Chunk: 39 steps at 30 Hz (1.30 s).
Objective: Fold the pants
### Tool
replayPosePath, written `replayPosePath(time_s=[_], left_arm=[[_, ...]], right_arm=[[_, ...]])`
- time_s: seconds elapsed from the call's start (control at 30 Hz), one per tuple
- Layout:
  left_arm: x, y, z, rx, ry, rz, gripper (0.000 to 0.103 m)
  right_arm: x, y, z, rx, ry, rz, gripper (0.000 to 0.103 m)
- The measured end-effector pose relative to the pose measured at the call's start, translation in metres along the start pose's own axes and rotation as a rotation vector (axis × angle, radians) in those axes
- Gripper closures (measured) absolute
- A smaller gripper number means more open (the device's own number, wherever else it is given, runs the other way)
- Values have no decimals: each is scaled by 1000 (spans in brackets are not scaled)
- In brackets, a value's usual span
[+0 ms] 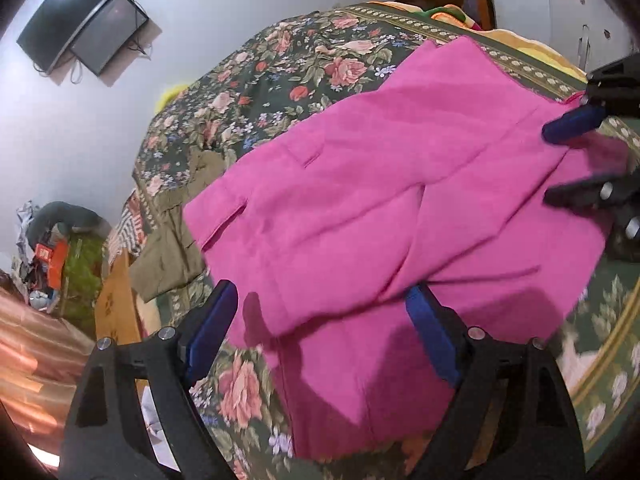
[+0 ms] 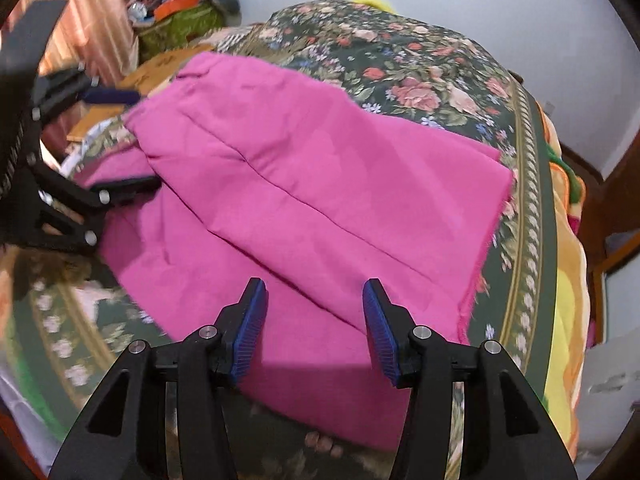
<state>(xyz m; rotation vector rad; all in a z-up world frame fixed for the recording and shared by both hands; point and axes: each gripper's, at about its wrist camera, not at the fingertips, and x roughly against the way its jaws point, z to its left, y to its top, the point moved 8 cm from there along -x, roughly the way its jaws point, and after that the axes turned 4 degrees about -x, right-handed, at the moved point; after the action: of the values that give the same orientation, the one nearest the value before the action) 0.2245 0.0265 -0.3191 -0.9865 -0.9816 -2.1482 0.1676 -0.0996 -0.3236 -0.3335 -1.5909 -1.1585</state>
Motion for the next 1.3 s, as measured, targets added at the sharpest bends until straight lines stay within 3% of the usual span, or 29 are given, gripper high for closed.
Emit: replayPosePath(time_s=[0.2,0.23,0.27,0.33,0.5,0.7,0.87,1.1,1.3], left_arm=[[-2,14,5,18,-50,-17,17],[-1,15,6,20,-55,-22,17],[0,15,6,22,-60,-26,17],[2,14,6,19,-72,-31,17],[4,4,7,13,-68,-34,17],[10,-2,16,53,-78,-41,43],[11,4,20,90,-68,-39,89],[51,8,24,139,-97,-131,92],[65,-9,1,126,-139,-124,92]], right_arm=[[-7,10,3,55,5,-10,57],[-8,12,3,57,8,-14,64],[-9,14,3,57,11,-21,80],[-11,16,3,48,18,-28,93],[3,27,-2,-11,31,-112,98],[22,44,-8,-47,37,-178,99],[33,51,-5,-62,62,-203,99],[50,40,-1,-43,57,-204,100],[57,15,4,-44,62,-171,100]])
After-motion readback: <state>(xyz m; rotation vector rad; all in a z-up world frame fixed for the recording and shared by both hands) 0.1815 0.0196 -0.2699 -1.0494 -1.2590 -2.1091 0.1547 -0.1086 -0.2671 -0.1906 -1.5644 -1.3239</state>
